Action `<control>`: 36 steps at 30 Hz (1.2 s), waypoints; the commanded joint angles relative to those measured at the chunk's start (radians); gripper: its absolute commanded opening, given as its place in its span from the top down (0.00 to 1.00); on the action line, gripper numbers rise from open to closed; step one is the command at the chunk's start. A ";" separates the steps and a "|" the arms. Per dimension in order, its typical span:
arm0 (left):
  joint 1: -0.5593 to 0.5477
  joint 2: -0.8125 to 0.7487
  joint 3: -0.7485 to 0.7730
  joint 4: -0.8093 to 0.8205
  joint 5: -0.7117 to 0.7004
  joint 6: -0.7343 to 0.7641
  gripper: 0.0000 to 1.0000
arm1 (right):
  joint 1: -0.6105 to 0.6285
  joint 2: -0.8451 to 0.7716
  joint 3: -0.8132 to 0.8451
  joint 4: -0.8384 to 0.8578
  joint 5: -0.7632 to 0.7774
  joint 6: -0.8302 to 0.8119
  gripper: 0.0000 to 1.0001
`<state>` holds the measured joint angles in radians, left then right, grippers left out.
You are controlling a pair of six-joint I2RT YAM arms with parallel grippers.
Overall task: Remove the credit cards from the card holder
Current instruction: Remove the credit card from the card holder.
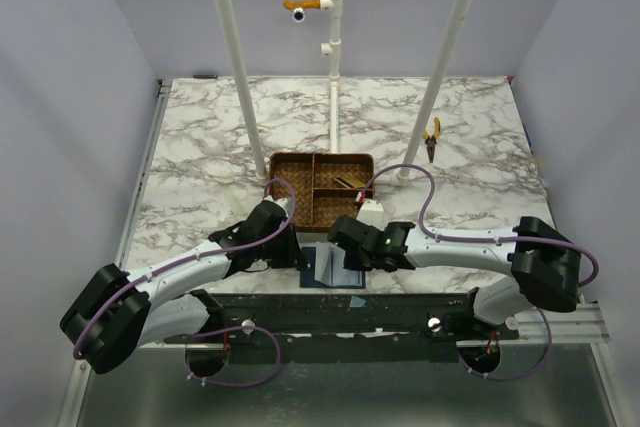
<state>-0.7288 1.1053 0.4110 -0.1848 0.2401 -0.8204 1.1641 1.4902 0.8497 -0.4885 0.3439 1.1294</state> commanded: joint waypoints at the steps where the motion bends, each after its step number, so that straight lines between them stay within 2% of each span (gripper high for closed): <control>1: -0.007 -0.012 -0.014 0.010 -0.008 -0.004 0.88 | -0.001 0.002 -0.012 -0.033 0.027 0.021 0.77; 13: -0.008 -0.018 -0.018 0.009 -0.009 -0.007 0.88 | 0.000 0.038 -0.015 -0.035 0.016 0.023 0.75; 19: -0.007 -0.022 -0.022 0.010 -0.012 -0.009 0.89 | -0.001 0.065 -0.004 -0.039 0.015 0.013 0.62; 36: -0.007 -0.036 -0.028 0.012 -0.005 -0.011 0.89 | 0.000 0.155 0.021 0.085 -0.090 -0.024 0.66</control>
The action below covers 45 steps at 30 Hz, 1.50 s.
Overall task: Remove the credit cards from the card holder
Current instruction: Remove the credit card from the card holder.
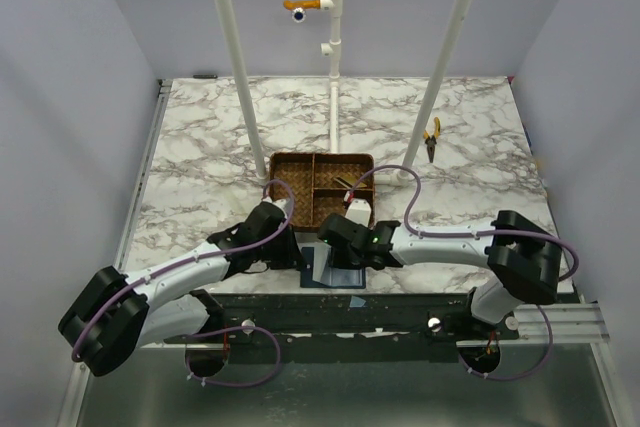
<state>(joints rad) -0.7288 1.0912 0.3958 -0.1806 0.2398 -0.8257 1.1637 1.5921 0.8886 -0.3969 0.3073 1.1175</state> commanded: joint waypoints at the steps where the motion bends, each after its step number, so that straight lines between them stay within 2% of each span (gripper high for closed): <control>1: -0.007 -0.028 -0.010 0.003 -0.005 -0.005 0.89 | 0.001 0.056 -0.021 -0.002 -0.060 -0.011 0.67; 11: -0.008 -0.208 0.103 -0.195 -0.057 0.035 0.89 | -0.001 0.072 -0.034 0.009 -0.066 -0.003 0.70; 16: -0.012 -0.266 0.131 -0.233 -0.018 0.021 0.93 | -0.006 0.086 -0.045 0.058 -0.103 -0.003 0.76; 20: -0.031 -0.236 0.132 -0.214 0.030 0.011 1.00 | -0.039 0.072 -0.085 0.139 -0.178 0.001 0.82; 30: -0.124 -0.119 0.090 -0.106 0.050 -0.008 1.00 | -0.084 0.050 -0.130 0.227 -0.268 0.026 0.92; 37: -0.235 -0.023 0.120 -0.030 0.046 0.015 1.00 | -0.090 0.061 -0.132 0.230 -0.284 0.036 0.97; 39: -0.265 -0.010 0.130 -0.031 0.001 0.021 0.87 | -0.090 0.064 -0.132 0.231 -0.286 0.038 0.98; 41: -0.282 0.009 0.138 -0.042 -0.040 0.028 0.79 | -0.091 0.065 -0.133 0.231 -0.288 0.039 0.98; 45: -0.340 0.034 0.143 -0.040 -0.163 0.044 0.71 | -0.091 0.064 -0.137 0.235 -0.296 0.042 0.98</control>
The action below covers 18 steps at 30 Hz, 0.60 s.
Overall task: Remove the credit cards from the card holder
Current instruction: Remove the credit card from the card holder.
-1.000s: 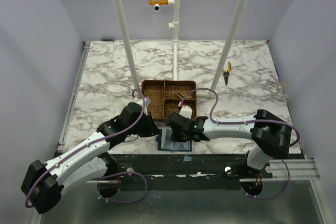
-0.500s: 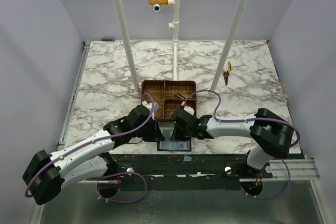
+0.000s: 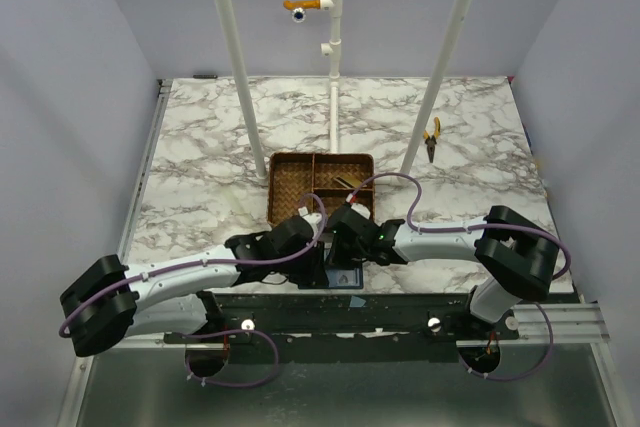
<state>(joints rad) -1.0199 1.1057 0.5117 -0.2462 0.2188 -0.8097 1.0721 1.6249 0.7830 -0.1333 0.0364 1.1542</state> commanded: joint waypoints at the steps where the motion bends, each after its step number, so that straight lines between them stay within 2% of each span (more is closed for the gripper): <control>1: -0.071 0.021 0.027 0.032 -0.181 0.030 0.70 | -0.001 0.033 -0.033 -0.025 -0.029 0.006 0.98; 4: -0.120 0.026 0.033 0.033 -0.295 0.028 0.63 | -0.006 0.038 -0.033 -0.020 -0.054 0.004 0.99; 9: -0.219 0.040 0.071 0.031 -0.419 0.063 0.57 | -0.009 0.052 -0.031 -0.012 -0.077 0.006 0.99; 18: -0.350 0.131 0.136 0.020 -0.615 0.074 0.55 | -0.011 0.066 -0.027 -0.009 -0.100 0.009 0.99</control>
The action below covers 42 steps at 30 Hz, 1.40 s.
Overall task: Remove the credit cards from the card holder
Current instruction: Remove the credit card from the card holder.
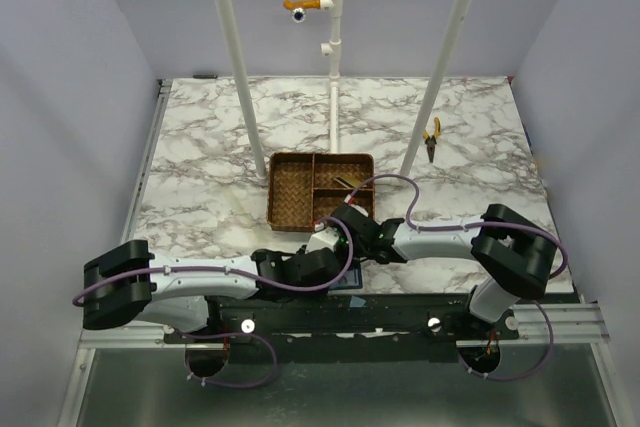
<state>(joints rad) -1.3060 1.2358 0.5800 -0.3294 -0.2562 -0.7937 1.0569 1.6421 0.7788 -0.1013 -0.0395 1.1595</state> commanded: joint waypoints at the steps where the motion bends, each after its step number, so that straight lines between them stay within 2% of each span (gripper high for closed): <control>1: -0.075 -0.002 0.068 0.107 -0.153 0.051 0.55 | 0.005 0.047 -0.023 -0.042 -0.025 0.005 0.99; 8: -0.169 -0.143 -0.031 0.168 -0.289 0.023 0.52 | 0.001 0.048 -0.027 -0.037 -0.037 0.006 0.99; 12: -0.210 -0.208 -0.076 0.188 -0.341 0.056 0.51 | -0.001 0.057 -0.029 -0.031 -0.047 0.007 0.99; 19: -0.255 -0.041 0.012 0.150 -0.406 0.115 0.51 | -0.003 0.063 -0.024 -0.031 -0.058 0.002 0.99; 23: -0.282 0.098 0.125 0.013 -0.503 0.045 0.53 | -0.003 0.064 -0.024 -0.030 -0.065 0.004 0.99; 28: -0.289 0.202 0.188 -0.008 -0.514 0.028 0.53 | -0.003 0.061 -0.029 -0.031 -0.068 0.006 0.99; 37: -0.288 0.318 0.306 -0.249 -0.559 -0.097 0.56 | -0.003 0.056 -0.038 -0.030 -0.071 0.011 1.00; 42: -0.289 0.342 0.306 -0.263 -0.538 -0.103 0.59 | -0.002 0.056 -0.036 -0.029 -0.074 0.008 0.99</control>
<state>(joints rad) -1.6318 1.5406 0.8715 -0.5407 -0.8154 -0.8680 1.0172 1.6627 0.7753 -0.0654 -0.1207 1.1614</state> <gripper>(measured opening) 0.420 0.006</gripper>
